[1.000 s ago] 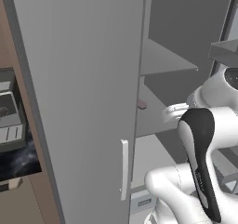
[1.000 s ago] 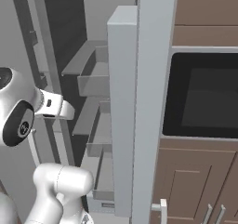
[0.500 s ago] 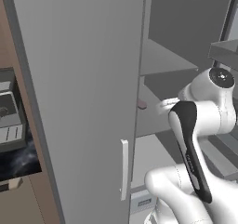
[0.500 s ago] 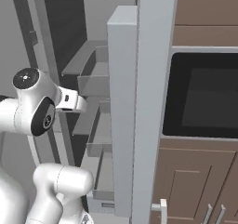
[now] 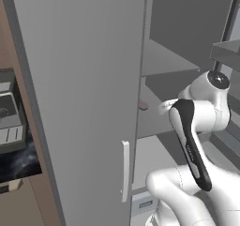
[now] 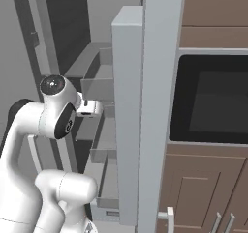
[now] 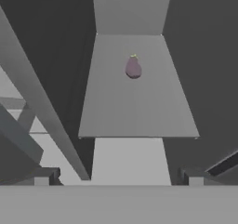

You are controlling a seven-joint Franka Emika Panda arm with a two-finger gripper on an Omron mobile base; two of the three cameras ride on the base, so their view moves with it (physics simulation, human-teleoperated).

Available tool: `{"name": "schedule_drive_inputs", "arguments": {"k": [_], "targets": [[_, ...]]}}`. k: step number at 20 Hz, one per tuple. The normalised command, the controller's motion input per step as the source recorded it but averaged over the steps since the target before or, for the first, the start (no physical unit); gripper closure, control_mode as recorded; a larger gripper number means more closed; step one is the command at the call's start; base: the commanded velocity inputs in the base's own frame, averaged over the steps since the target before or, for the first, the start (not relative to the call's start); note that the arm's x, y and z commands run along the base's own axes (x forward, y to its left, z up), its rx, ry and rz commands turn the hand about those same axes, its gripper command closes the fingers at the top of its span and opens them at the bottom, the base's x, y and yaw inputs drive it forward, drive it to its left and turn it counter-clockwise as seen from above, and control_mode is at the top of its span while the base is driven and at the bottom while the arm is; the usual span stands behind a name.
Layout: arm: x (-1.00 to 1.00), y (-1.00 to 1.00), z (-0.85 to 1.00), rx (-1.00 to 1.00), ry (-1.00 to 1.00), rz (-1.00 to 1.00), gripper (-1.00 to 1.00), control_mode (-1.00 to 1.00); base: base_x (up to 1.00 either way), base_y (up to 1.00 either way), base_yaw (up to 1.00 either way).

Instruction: Take the bell pepper, eggplant, and eggplant from the freezer and place them in the bowl on the counter.

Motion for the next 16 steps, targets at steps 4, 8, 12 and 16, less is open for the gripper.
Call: {"name": "schedule_drive_inputs", "arguments": {"k": [4, 8, 12, 16], "targets": [[0.41, -0.03, -0.27, 0.00, 0.00, 0.03, -1.00, -1.00, 0.00, 0.00, 0.00], [0.39, 0.00, -0.13, 0.00, 0.00, 0.01, -1.00, -1.00, 0.00, 0.00, 0.00], [0.08, -0.21, -0.05, 0.00, 0.00, 0.00, -1.00, -1.00, 0.00, 0.00, 0.00], [-0.16, -0.93, -0.05, 0.02, 0.00, 0.00, -1.00, -1.00, 0.00, 0.00, 0.00]]}}
